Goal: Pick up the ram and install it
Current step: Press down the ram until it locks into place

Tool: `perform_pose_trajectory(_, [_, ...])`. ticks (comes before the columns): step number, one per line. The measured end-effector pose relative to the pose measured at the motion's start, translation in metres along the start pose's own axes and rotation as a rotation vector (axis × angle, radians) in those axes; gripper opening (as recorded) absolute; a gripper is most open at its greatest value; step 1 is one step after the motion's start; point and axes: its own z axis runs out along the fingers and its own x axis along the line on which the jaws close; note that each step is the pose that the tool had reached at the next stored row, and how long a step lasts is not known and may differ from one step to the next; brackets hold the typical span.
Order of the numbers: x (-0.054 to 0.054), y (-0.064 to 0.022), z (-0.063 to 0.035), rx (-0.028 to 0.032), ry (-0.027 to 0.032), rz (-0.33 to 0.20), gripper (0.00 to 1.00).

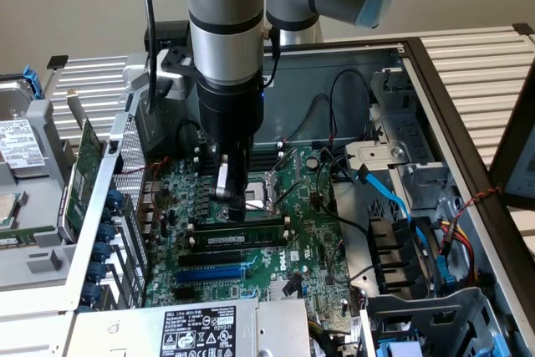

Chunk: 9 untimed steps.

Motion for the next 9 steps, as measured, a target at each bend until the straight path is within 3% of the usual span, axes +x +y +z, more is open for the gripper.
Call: perform_pose_trajectory(9, [0.0000,0.0000,0.0000,-0.0052,-0.0023,0.123,0.11])
